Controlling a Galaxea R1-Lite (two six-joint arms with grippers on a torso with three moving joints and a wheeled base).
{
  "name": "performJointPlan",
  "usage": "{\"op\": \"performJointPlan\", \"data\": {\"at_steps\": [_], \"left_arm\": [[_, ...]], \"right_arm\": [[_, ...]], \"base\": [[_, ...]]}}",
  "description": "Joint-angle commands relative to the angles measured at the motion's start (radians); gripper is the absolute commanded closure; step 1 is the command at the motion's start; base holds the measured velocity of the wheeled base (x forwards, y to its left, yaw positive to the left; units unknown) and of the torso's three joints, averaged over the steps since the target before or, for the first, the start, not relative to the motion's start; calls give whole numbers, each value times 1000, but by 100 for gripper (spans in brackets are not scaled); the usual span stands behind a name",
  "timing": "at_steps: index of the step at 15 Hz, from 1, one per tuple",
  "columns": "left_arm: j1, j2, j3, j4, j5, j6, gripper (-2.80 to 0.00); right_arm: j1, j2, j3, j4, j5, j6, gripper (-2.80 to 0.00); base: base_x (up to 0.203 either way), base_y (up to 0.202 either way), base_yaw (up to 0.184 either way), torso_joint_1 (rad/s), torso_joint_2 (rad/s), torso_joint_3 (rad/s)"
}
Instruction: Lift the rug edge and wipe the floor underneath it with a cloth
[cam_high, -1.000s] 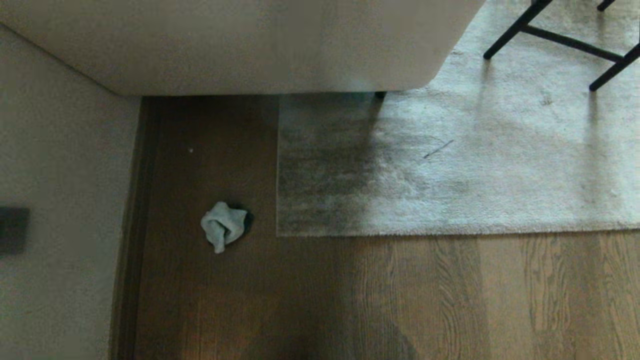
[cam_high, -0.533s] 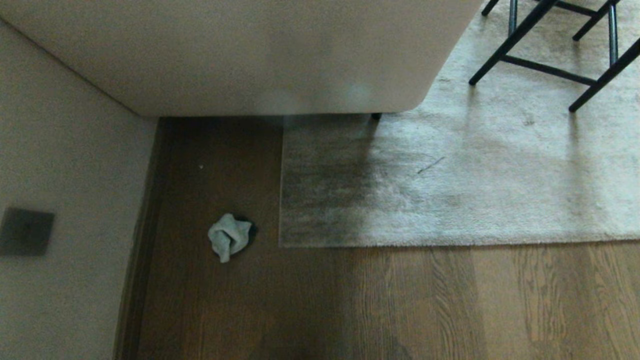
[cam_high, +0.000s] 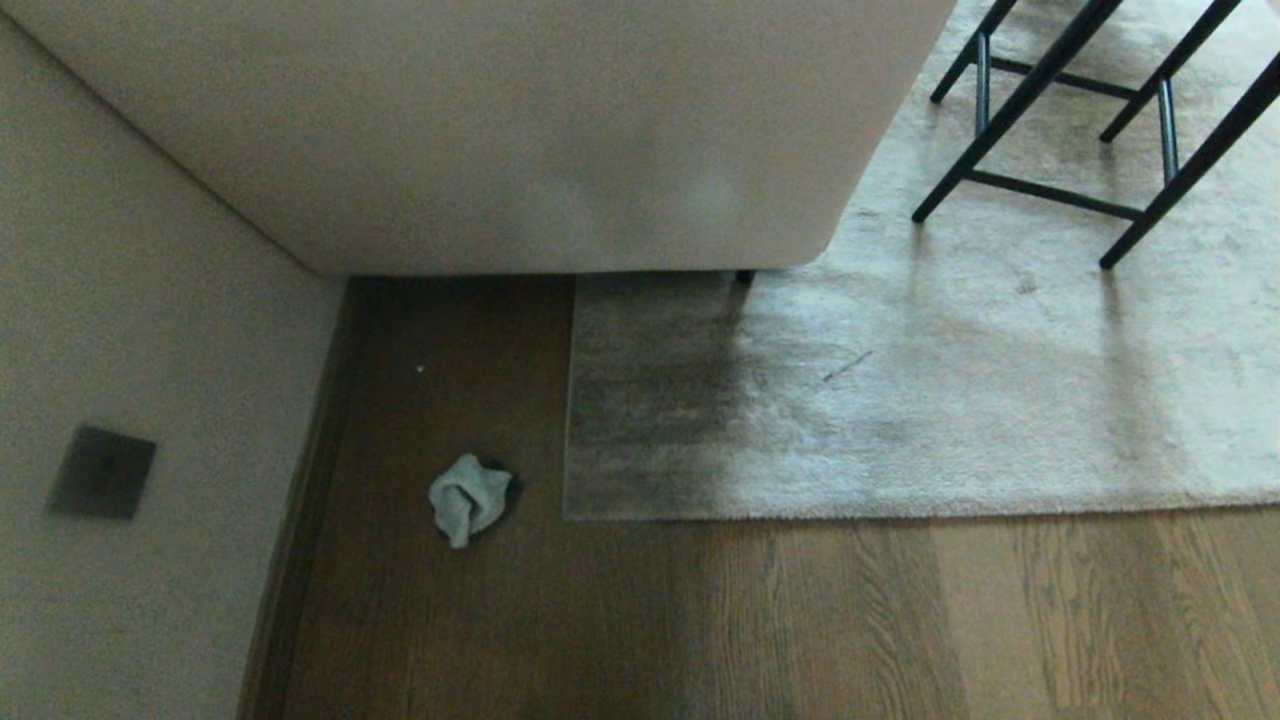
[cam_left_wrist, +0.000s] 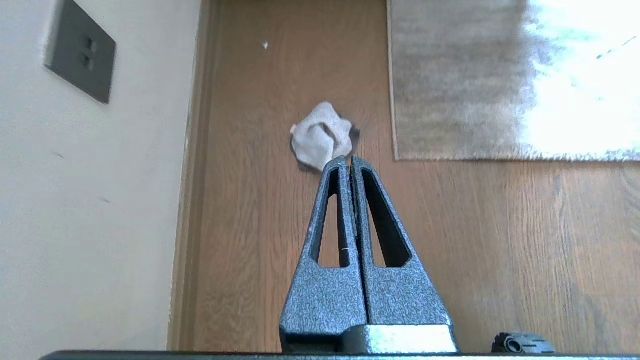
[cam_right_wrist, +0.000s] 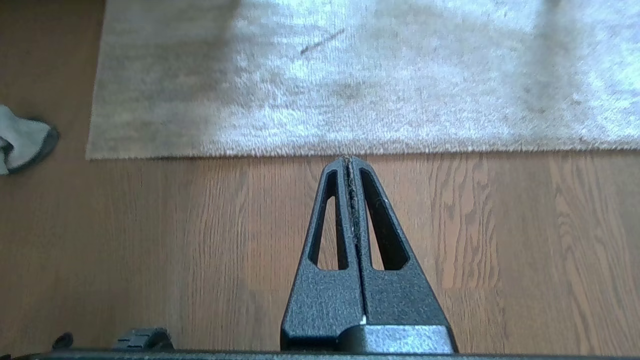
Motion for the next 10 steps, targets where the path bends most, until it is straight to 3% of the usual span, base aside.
{"op": "performJointPlan", "data": {"at_steps": [1,10], "left_arm": [[0,0,2,-2,0,0,0],[0,0,0,-2,0,-4,0]], "right_arm": [[0,1,0,-1,0,0,0],[0,1,0,-1,0,0,0]], "base": [[0,0,0,-7,2,193],[0,0,0,3,2,201]]}}
